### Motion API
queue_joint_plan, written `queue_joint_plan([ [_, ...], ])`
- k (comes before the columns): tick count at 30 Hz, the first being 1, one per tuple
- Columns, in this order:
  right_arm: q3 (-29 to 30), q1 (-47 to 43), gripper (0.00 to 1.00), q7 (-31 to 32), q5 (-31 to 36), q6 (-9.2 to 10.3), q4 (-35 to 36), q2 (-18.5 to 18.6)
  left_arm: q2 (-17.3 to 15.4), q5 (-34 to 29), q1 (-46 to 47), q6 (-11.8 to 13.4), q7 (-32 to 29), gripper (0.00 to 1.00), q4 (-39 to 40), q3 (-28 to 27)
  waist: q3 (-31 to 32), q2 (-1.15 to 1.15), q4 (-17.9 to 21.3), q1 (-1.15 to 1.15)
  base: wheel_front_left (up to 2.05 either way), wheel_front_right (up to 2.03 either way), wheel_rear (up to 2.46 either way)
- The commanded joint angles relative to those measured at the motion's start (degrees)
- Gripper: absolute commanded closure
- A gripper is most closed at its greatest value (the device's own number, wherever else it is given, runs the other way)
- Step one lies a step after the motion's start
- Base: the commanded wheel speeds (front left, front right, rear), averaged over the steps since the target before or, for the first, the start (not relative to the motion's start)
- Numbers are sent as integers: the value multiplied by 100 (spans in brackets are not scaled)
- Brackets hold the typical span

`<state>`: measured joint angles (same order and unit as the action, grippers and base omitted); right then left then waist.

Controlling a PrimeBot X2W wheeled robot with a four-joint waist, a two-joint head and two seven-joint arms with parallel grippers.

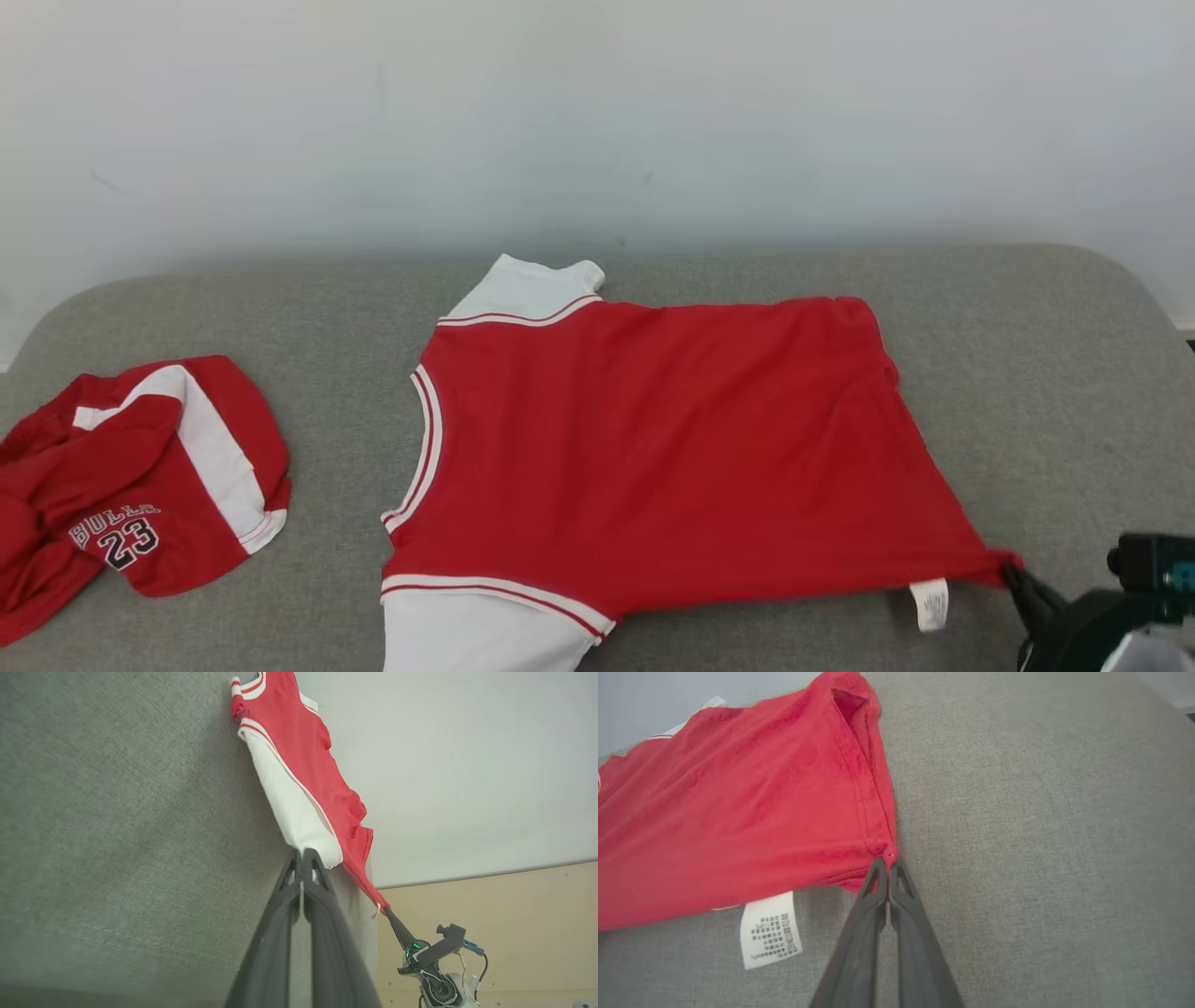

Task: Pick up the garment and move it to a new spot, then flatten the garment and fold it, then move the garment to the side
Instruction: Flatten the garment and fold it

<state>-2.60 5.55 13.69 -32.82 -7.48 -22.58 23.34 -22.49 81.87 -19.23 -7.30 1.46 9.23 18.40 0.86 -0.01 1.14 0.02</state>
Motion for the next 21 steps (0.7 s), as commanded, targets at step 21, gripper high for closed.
queue_joint_plan([
  [21, 1442, -1329, 100, 788, 147, -5, 1768, -1318, -209, 257, 146, 7, -453, 100, 10, 77, 43, 1, -1, -2, 0, 0, 0],
])
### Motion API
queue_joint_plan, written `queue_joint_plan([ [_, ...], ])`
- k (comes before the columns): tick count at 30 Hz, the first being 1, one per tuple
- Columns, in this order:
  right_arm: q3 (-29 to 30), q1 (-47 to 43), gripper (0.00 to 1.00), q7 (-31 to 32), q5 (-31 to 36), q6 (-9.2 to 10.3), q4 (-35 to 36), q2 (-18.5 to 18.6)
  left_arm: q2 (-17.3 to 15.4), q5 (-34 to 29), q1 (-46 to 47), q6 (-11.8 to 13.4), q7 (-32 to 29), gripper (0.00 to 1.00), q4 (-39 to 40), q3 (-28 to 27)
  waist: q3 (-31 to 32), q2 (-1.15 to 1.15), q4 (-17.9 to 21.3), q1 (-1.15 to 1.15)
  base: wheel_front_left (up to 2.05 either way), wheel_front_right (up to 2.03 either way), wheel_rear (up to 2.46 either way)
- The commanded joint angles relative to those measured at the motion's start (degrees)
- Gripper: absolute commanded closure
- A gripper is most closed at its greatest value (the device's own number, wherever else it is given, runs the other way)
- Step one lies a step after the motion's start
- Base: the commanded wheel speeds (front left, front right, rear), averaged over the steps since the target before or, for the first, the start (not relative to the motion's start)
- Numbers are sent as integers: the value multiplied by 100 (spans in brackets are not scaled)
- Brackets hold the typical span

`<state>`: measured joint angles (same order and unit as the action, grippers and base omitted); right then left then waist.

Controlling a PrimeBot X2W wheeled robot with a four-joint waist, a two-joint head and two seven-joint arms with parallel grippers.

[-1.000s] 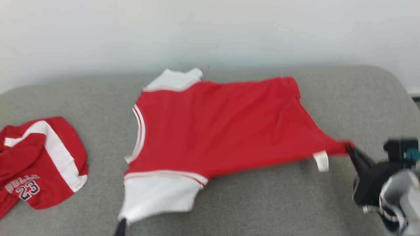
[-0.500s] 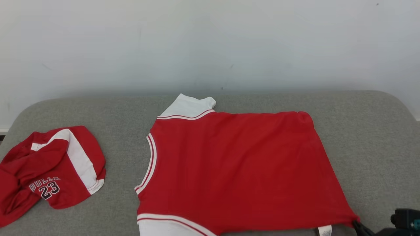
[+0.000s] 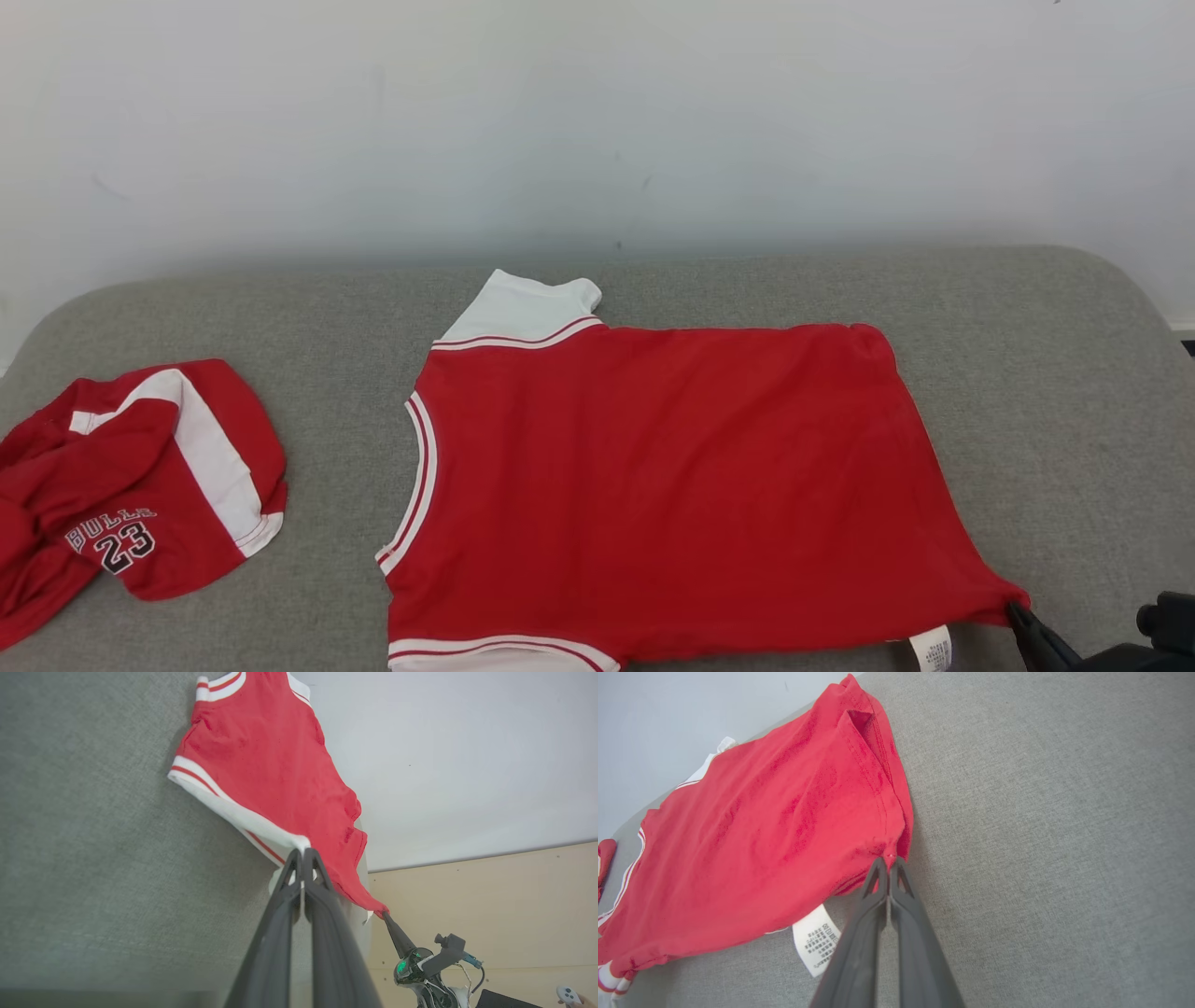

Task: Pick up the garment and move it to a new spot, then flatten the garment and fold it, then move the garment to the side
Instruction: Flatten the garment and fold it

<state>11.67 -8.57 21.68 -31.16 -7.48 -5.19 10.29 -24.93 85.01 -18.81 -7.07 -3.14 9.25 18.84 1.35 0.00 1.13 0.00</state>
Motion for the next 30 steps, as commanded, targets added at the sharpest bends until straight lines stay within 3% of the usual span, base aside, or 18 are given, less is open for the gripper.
queue_joint_plan([
  [1, 0, 120, 100, -24, -54, -5, 50, -27, 92, -121, 238, -24, 67, 100, -37, 24, -12, 0, -2, 0, 0, 0, 0],
  [5, -104, 341, 100, -122, -78, -5, 14, -38, 310, -541, 1018, -26, 130, 100, -416, 196, -70, 0, -2, 0, 0, 0, 0],
  [12, -227, 894, 100, -271, 89, -5, -332, -184, 988, -1354, 2368, 475, 612, 100, -1413, 401, -365, 0, 58, 0, 0, 0, 0],
  [21, -106, 1622, 100, -648, 475, -5, -704, -395, 1468, -2306, 3649, 1183, 1445, 100, -2482, 384, -974, 0, 135, 0, 0, 0, 0],
  [30, -218, 2037, 100, -916, 784, -5, -966, -474, 1629, -2777, 4291, 1120, 1735, 100, -3038, 361, -1254, 0, 201, 0, 0, 0, 0],
])
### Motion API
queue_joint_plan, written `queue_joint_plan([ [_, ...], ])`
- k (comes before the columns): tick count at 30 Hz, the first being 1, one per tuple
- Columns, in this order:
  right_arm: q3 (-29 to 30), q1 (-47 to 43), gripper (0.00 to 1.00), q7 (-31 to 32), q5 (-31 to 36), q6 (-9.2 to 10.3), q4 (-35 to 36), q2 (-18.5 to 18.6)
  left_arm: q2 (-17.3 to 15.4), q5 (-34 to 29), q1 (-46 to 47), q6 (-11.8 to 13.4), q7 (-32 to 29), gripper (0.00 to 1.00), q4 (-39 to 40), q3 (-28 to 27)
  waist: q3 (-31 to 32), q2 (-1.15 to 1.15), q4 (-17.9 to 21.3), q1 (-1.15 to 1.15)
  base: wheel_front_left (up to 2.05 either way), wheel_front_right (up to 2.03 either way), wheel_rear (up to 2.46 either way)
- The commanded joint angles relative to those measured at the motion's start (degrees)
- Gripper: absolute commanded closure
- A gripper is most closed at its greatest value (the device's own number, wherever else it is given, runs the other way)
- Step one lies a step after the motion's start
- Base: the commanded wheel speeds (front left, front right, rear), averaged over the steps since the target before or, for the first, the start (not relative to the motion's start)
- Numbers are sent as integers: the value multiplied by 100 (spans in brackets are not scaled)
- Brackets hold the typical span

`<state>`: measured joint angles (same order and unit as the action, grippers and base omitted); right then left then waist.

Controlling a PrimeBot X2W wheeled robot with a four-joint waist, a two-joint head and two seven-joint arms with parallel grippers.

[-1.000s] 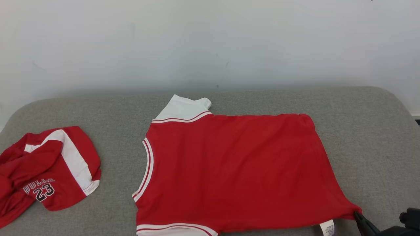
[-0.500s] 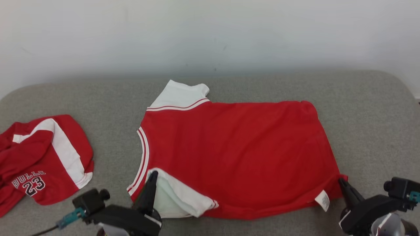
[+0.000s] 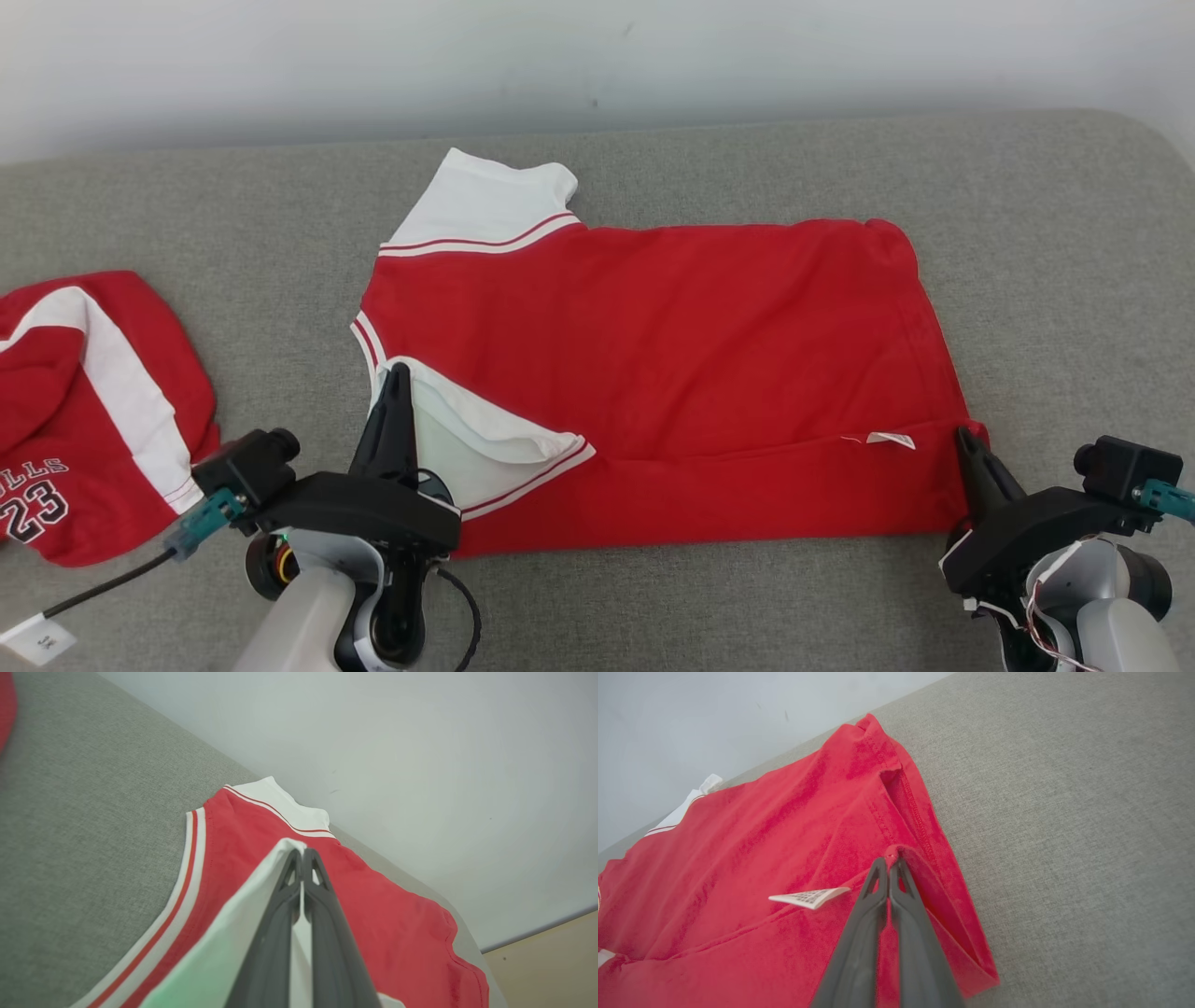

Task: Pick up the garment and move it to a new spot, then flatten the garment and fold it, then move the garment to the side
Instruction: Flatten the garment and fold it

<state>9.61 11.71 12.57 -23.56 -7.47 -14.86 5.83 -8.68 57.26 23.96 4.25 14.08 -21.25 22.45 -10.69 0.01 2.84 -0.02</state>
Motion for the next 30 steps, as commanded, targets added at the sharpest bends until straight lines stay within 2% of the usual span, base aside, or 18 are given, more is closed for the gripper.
queue_joint_plan([
  [1, -3, 75, 100, -75, 79, -7, -39, -26, 15, -91, 119, -8, 54, 100, -79, -29, -80, -1, 31, 2, 0, 0, 0],
  [11, 175, 174, 100, -417, 179, -7, -179, -5, 111, -342, 412, -268, 109, 100, -274, -218, -141, -1, -37, 2, 0, 0, 0],
  [18, 192, 302, 100, -501, 222, -7, -327, -51, 157, -488, 657, -258, 113, 100, -586, -174, -204, -1, -13, 2, 0, 0, 0],
  [19, 195, 332, 76, -535, 235, -7, -338, -58, 148, -515, 669, -223, 111, 100, -654, -162, -214, -1, -6, 2, 0, 0, 0],
  [20, 207, 357, 0, -521, 201, -7, -381, -71, 120, -590, 688, -197, 112, 62, -707, -147, -220, -1, -2, 2, 0, 0, 0],
  [21, 212, 393, 0, -597, 213, -7, -363, -78, 103, -626, 694, -164, 113, 0, -770, -149, -223, -1, -1, 2, 0, 0, 0],
  [26, 343, 425, 0, -781, 140, -7, -255, -125, -97, -1109, 515, 9, 116, 0, -749, -271, -144, -1, -40, 2, 0, 0, 0],
  [30, 500, 125, 0, -609, 30, -7, 40, -135, -310, -1602, 30, 95, 112, 0, -485, -284, 22, -1, -92, 2, 0, 0, 0],
])
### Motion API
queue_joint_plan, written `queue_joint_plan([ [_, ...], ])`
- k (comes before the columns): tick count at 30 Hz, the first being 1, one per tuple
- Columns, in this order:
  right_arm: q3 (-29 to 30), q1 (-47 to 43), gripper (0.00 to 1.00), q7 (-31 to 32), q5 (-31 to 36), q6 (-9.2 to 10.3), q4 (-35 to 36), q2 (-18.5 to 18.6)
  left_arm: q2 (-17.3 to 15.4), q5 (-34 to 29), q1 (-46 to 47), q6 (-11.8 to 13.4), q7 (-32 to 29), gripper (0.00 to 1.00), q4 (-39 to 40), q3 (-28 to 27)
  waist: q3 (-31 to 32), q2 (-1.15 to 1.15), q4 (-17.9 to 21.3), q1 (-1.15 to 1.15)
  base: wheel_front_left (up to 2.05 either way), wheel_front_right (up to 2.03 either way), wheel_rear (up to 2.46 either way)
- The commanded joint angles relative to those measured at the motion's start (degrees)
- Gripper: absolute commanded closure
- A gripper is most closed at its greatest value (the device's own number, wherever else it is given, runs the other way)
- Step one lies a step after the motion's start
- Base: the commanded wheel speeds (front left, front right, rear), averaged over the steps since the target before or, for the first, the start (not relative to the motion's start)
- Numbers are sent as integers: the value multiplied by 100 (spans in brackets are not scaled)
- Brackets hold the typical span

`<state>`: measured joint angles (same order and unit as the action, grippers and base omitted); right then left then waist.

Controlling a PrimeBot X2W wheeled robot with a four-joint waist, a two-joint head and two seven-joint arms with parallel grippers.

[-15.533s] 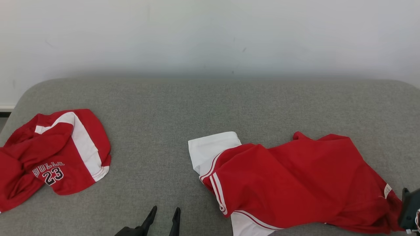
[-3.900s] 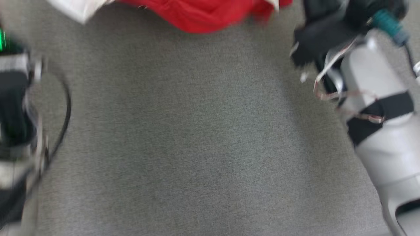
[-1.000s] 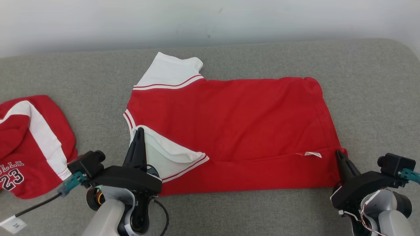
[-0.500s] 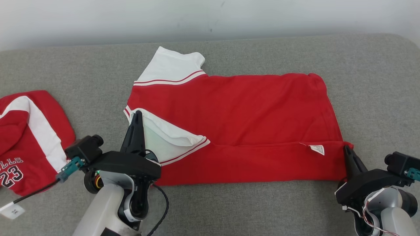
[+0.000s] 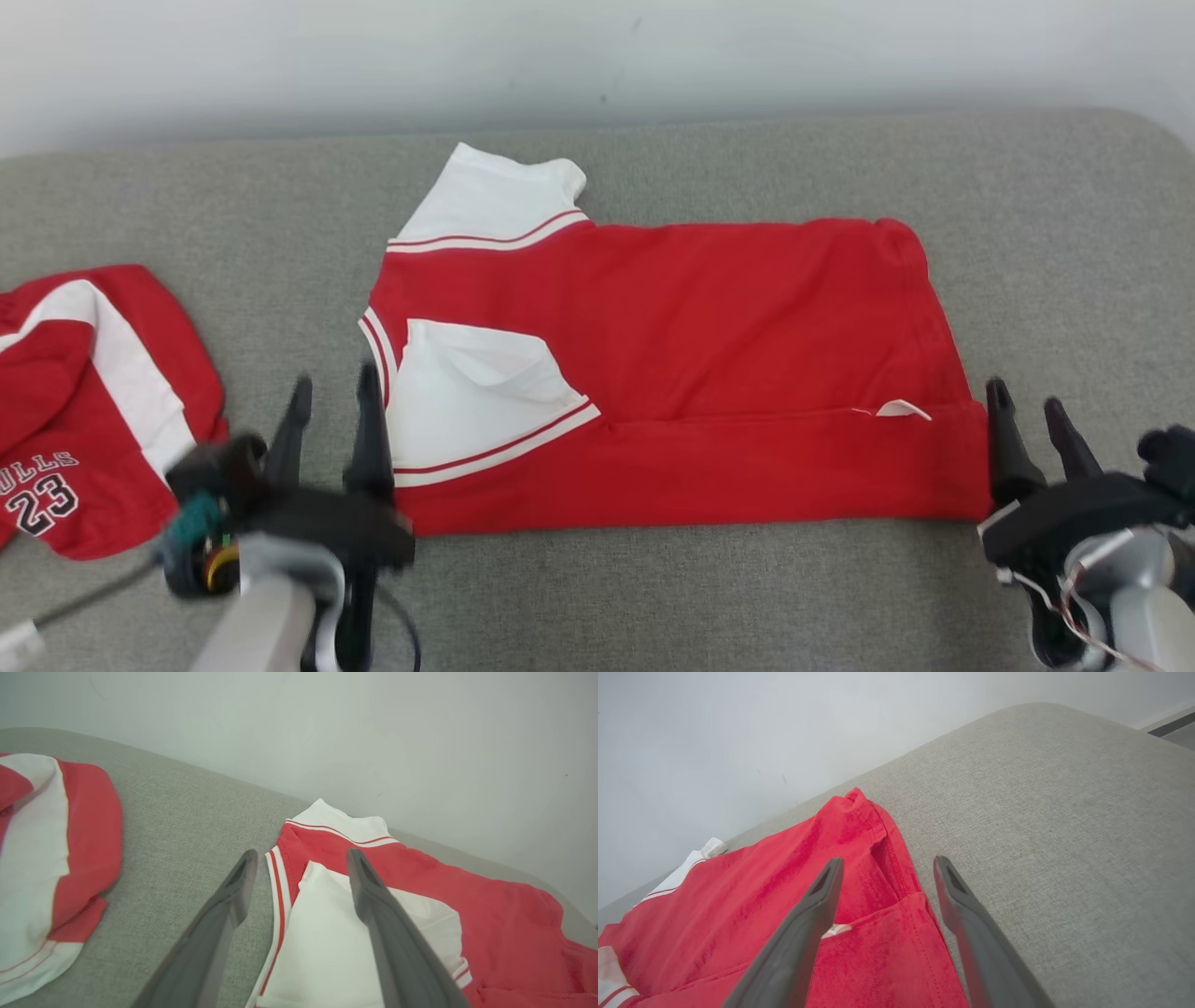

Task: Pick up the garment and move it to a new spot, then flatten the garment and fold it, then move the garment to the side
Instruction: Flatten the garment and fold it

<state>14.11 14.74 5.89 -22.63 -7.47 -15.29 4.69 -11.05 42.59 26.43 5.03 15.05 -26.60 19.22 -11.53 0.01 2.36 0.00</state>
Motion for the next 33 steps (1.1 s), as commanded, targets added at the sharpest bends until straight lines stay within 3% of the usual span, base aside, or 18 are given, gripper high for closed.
queue_joint_plan([
  [1, 93, -268, 0, 135, -80, -7, 168, -21, -129, -249, -375, 41, 15, 0, 99, 105, 148, -1, -52, 0, 0, 0, 0],
  [8, 241, -851, 0, 829, 77, -7, 755, -56, -435, -546, -1099, 270, -475, 0, 132, 508, 314, -1, -54, 0, 0, 0, 0],
  [21, 157, -771, 0, 1196, 391, -7, 908, -176, -405, -627, -964, 818, -1237, 0, -252, 670, 130, -1, 117, 0, 0, 0, 0],
  [22, 179, -770, 0, 1210, 426, -7, 880, -181, -401, -612, -960, 847, -1285, 25, -271, 680, 99, -1, 125, 0, 0, 0, 0],
  [23, 173, -758, 0, 1206, 461, -7, 856, -183, -408, -632, -953, 849, -1301, 97, -282, 697, 79, -1, 127, 0, 0, 0, 0],
  [33, 337, -504, 0, 1394, 939, -7, 302, -184, -412, -561, -1080, 826, -1265, 100, -276, 741, -70, -1, 69, 0, 0, 0, 0],
])
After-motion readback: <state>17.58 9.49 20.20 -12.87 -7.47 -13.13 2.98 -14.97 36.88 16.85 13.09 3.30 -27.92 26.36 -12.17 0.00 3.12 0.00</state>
